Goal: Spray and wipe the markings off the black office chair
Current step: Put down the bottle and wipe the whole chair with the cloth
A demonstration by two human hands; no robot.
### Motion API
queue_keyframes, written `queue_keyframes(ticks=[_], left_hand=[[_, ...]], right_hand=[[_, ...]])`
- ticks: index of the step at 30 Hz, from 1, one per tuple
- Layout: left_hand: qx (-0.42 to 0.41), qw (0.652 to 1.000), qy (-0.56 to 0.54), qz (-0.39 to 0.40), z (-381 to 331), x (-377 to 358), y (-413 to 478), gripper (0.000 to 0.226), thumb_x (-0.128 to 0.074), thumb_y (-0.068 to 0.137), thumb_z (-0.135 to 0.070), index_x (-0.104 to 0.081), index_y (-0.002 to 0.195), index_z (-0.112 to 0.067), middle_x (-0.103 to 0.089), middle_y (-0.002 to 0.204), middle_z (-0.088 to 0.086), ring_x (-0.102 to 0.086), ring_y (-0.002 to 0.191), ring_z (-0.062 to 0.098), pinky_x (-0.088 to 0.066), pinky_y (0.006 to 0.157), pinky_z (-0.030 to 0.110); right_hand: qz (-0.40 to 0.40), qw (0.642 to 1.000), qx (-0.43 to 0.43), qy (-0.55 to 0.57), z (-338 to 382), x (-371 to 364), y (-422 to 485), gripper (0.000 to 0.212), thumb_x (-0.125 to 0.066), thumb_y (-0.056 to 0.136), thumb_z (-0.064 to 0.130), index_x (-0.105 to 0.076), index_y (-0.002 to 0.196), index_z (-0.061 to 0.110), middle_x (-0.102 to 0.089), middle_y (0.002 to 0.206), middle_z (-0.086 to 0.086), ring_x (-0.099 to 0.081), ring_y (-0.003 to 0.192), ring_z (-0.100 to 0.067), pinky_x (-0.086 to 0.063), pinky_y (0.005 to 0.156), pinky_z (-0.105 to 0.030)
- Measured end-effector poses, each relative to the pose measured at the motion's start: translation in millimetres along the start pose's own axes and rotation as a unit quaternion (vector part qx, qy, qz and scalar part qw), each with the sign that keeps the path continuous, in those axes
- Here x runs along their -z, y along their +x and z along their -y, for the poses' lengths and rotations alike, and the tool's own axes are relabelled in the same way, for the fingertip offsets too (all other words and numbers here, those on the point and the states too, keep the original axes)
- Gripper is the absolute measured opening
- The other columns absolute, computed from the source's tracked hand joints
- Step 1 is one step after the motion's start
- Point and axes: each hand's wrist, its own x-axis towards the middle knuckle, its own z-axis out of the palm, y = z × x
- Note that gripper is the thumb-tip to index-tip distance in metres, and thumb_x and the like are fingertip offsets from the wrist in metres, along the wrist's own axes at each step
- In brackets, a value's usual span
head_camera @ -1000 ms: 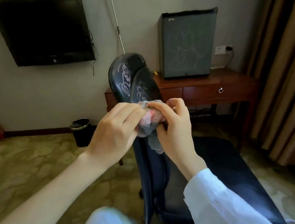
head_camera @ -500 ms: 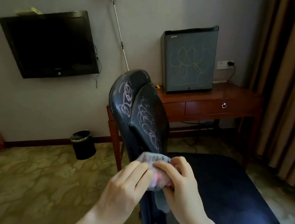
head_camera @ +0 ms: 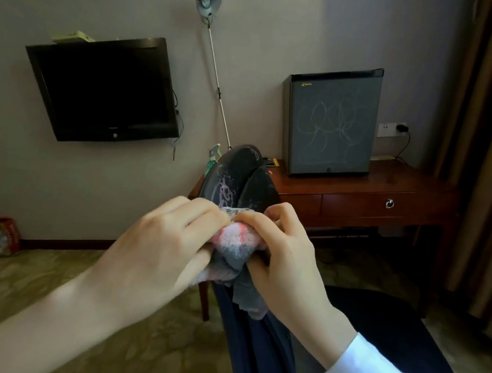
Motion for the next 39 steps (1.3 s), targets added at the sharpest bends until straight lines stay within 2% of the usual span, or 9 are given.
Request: queue_keyframes(ticks=[5, 7, 11, 15, 19, 23, 30, 34, 39], left_hand=[[-0.048, 0.999, -0.011, 0.015, 6, 25, 48, 0.025, -0.051, 0.078, -0.023, -0.062, 0.101, -0.023, -0.060, 0.093, -0.009, -0.056, 0.084, 0.014, -0.048, 0.071, 0.031], [-0.042, 0.999, -0.006, 0.023, 17, 20, 75, 0.025, -0.052, 0.074, -0.022, -0.064, 0.095, -0.021, -0.062, 0.088, -0.004, -0.058, 0.082, 0.021, -0.047, 0.072, 0.036], [-0.047, 0.998, 0.012, 0.031, 58, -9, 134, 0.026, -0.060, 0.074, -0.012, -0.067, 0.098, -0.019, -0.066, 0.087, 0.002, -0.057, 0.085, 0.026, -0.044, 0.073, 0.034], [-0.042, 0.998, -0.042, 0.019, 105, -41, 178, 0.026, -0.060, 0.075, -0.010, -0.070, 0.097, -0.016, -0.068, 0.081, 0.004, -0.061, 0.079, 0.025, -0.047, 0.071, 0.031], [-0.006, 0.997, -0.083, -0.004, 129, -78, 218, 0.028, -0.061, 0.081, -0.005, -0.071, 0.106, -0.013, -0.071, 0.091, 0.006, -0.062, 0.085, 0.021, -0.036, 0.070, 0.018], [0.015, 0.995, -0.095, 0.015, 135, -93, 239, 0.030, -0.060, 0.085, -0.008, -0.070, 0.111, -0.017, -0.070, 0.098, 0.003, -0.058, 0.087, 0.014, -0.038, 0.073, 0.019], [-0.041, 0.996, -0.064, 0.054, 105, -53, 203, 0.031, -0.062, 0.079, -0.004, -0.071, 0.106, -0.017, -0.071, 0.096, 0.000, -0.059, 0.084, 0.013, -0.041, 0.074, 0.022], [-0.062, 0.995, -0.069, 0.046, 60, -12, 150, 0.032, -0.063, 0.078, -0.002, -0.072, 0.106, -0.016, -0.071, 0.100, -0.002, -0.062, 0.092, 0.011, -0.043, 0.082, 0.021], [-0.080, 0.992, -0.096, 0.027, -6, 33, 83, 0.034, -0.060, 0.075, -0.009, -0.072, 0.104, -0.021, -0.070, 0.100, -0.010, -0.061, 0.094, 0.004, -0.045, 0.084, 0.022]], right_hand=[[0.001, 1.000, -0.026, 0.014, -24, -17, 31, 0.047, -0.067, 0.074, 0.004, -0.062, 0.118, 0.020, -0.049, 0.106, -0.005, -0.053, 0.094, -0.023, -0.051, 0.074, -0.034], [0.007, 0.999, -0.045, -0.002, -37, -24, 51, 0.047, -0.066, 0.075, 0.002, -0.064, 0.119, 0.020, -0.050, 0.105, -0.004, -0.053, 0.093, -0.023, -0.046, 0.075, -0.030], [0.011, 0.997, -0.065, -0.035, -68, -49, 96, 0.045, -0.065, 0.076, 0.004, -0.065, 0.119, 0.019, -0.050, 0.101, -0.005, -0.054, 0.091, -0.029, -0.039, 0.073, -0.029], [0.018, 0.993, -0.089, -0.072, -104, -76, 141, 0.047, -0.061, 0.078, 0.006, -0.064, 0.123, 0.021, -0.047, 0.100, -0.007, -0.054, 0.095, -0.035, -0.040, 0.076, -0.032], [0.045, 0.986, -0.124, -0.101, -141, -96, 177, 0.048, -0.057, 0.084, 0.007, -0.058, 0.130, 0.022, -0.049, 0.110, -0.014, -0.052, 0.099, -0.038, -0.042, 0.085, -0.038], [0.071, 0.981, -0.154, -0.092, -158, -99, 189, 0.049, -0.056, 0.086, 0.007, -0.054, 0.133, 0.022, -0.050, 0.115, -0.013, -0.052, 0.104, -0.036, -0.042, 0.089, -0.038], [0.086, 0.983, -0.156, -0.044, -122, -65, 151, 0.050, -0.061, 0.084, 0.010, -0.056, 0.131, 0.025, -0.041, 0.104, 0.000, -0.050, 0.106, -0.029, -0.036, 0.084, -0.028], [0.095, 0.984, -0.149, 0.019, -77, -23, 104, 0.049, -0.065, 0.080, 0.010, -0.061, 0.126, 0.027, -0.050, 0.102, -0.002, -0.052, 0.101, -0.023, -0.041, 0.085, -0.031], [0.133, 0.979, -0.119, 0.101, -26, 47, 42, 0.044, -0.070, 0.077, 0.019, -0.061, 0.116, 0.039, -0.056, 0.099, 0.007, -0.053, 0.095, -0.007, -0.039, 0.078, -0.016]])
